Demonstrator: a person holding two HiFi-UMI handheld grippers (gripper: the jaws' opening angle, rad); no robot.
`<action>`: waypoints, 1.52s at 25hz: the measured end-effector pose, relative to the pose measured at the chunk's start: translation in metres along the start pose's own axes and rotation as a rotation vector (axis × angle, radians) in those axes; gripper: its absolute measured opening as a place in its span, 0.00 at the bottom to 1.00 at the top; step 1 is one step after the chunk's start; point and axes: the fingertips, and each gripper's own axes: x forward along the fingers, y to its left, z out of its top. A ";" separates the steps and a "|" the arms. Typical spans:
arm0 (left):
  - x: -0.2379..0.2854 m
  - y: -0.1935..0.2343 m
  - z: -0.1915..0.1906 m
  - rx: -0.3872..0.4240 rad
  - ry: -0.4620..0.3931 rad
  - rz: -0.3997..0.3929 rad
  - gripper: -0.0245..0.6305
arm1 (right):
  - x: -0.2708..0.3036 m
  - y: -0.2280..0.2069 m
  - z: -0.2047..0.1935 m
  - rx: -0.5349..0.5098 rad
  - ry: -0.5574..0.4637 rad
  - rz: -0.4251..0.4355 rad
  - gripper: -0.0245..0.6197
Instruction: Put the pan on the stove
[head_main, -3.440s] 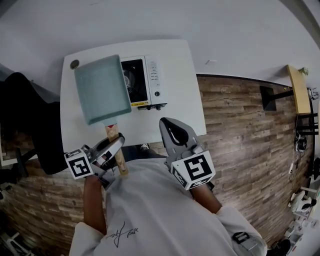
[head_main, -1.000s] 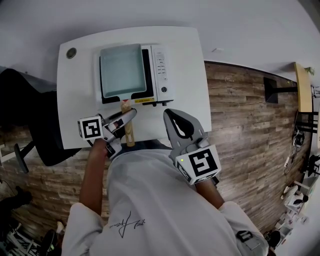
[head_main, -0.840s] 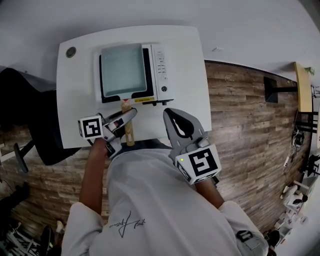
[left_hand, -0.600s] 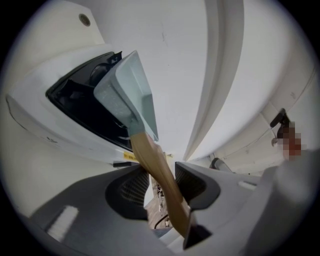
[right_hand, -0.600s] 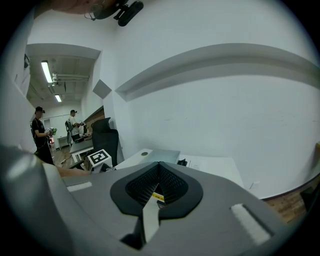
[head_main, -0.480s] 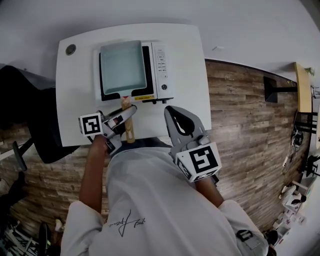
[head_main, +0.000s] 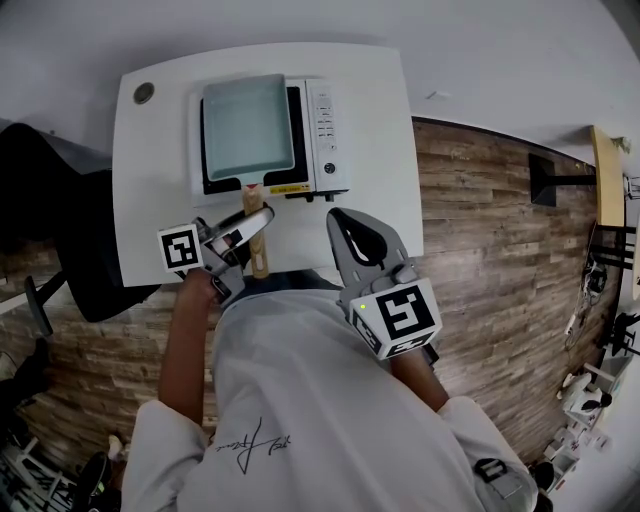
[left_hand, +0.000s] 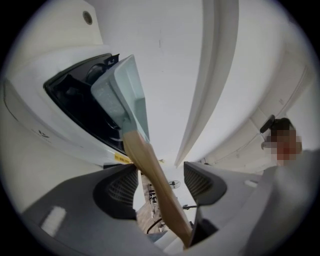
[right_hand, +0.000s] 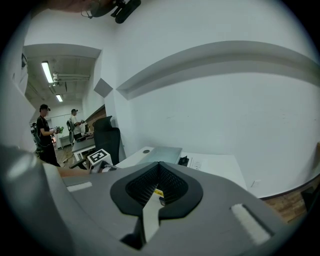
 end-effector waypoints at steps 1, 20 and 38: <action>-0.001 0.002 -0.001 0.001 -0.005 0.012 0.51 | -0.001 0.000 -0.001 0.000 0.001 0.000 0.03; -0.075 -0.034 0.032 0.411 -0.301 0.359 0.50 | -0.011 -0.007 0.002 -0.002 -0.025 0.017 0.03; -0.109 -0.127 0.051 0.802 -0.504 0.541 0.17 | -0.027 -0.022 0.039 -0.001 -0.152 0.012 0.03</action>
